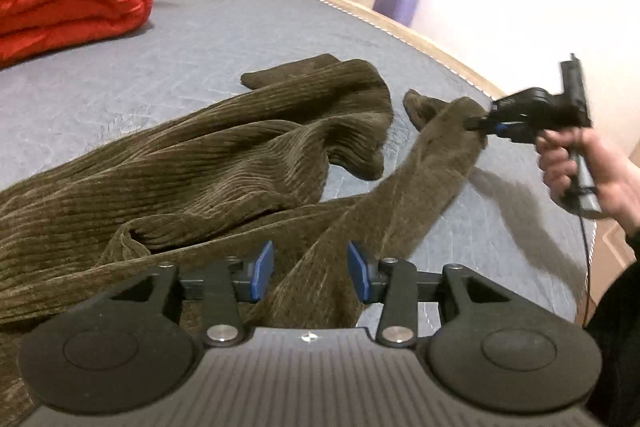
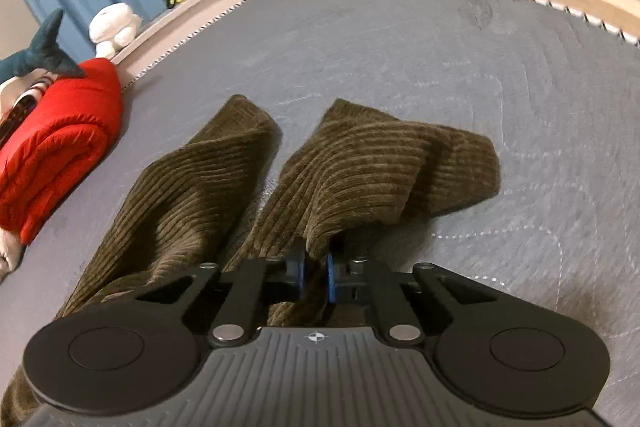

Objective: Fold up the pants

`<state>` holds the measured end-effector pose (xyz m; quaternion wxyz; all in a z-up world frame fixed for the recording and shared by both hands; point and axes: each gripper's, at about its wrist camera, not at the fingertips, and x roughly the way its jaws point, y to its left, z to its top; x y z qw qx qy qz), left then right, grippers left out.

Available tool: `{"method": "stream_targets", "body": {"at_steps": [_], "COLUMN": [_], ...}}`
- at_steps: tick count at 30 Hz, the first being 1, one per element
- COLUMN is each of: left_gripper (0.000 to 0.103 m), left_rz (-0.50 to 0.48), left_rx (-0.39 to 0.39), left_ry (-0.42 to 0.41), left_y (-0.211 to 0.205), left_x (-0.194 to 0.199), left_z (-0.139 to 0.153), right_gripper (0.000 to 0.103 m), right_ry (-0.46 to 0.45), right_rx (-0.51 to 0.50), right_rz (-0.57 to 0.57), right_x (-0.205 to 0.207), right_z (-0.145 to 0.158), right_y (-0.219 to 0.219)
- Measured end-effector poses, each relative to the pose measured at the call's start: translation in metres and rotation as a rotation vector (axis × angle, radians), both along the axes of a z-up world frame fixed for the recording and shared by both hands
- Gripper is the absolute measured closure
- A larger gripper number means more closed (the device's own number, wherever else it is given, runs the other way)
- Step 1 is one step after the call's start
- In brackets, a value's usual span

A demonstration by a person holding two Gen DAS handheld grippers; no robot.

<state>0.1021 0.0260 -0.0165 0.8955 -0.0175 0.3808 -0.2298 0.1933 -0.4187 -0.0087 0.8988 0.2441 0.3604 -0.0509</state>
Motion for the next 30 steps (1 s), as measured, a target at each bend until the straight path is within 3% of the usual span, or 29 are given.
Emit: {"method": "stream_targets", "body": {"at_steps": [5,9,14,17,18,19,20,21,25,27,30], "left_gripper": [0.038,0.036,0.037,0.045,0.047,0.059,0.068,0.083,0.095,0.095,0.095], "left_rz": [-0.041,-0.115,-0.175,-0.182,-0.18,-0.178,-0.175,-0.172,-0.202,-0.298,-0.53], "left_rx": [0.002,0.025,0.18,0.288,0.291,0.284,0.273,0.25,0.195,0.167,0.183], "left_ry": [-0.009,-0.022,-0.005,0.021,0.018,0.013,0.017,0.028,0.031,0.029,0.019], "left_y": [-0.025,-0.051,-0.084,-0.093,-0.092,-0.091,-0.089,-0.086,-0.075,-0.07,-0.066], "left_x": [0.006,0.006,0.006,0.007,0.007,0.007,0.008,0.008,0.004,-0.009,-0.043], "left_z": [-0.008,-0.017,-0.043,-0.062,-0.064,-0.064,-0.062,-0.058,-0.04,-0.028,-0.02], "right_gripper": [0.095,0.095,0.091,0.078,0.069,0.062,0.061,0.06,0.059,0.055,0.045], "right_ry": [-0.053,-0.057,0.046,0.07,0.066,0.057,0.043,0.025,-0.017,-0.021,-0.015], "right_rx": [0.009,0.021,0.012,0.081,0.095,0.102,0.1,0.097,0.137,0.178,0.232], "right_rz": [0.015,0.03,0.076,0.016,-0.01,-0.039,-0.064,-0.089,-0.163,-0.187,-0.194], "right_x": [-0.019,-0.035,-0.045,-0.055,-0.058,-0.061,-0.064,-0.068,-0.074,-0.072,-0.068], "right_z": [0.019,0.029,0.024,0.018,0.019,0.021,0.024,0.027,0.029,0.023,0.012], "right_y": [-0.007,-0.018,-0.033,-0.056,-0.064,-0.072,-0.079,-0.086,-0.108,-0.117,-0.124]}}
